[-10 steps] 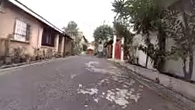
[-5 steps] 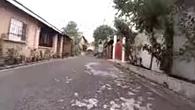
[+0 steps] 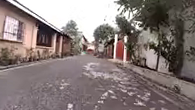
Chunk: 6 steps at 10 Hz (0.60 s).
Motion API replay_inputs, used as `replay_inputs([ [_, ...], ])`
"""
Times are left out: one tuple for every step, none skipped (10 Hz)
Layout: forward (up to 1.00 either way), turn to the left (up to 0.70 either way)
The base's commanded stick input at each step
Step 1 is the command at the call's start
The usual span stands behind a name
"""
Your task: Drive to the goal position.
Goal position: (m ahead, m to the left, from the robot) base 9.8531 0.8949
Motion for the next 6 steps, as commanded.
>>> replay_inputs([
  [0.7, 0.0],
  [0.7, 0.0],
  [0.7, 0.0],
  [0.7, 0.0],
  [0.7, 0.0],
  [0.7, 0.0],
])
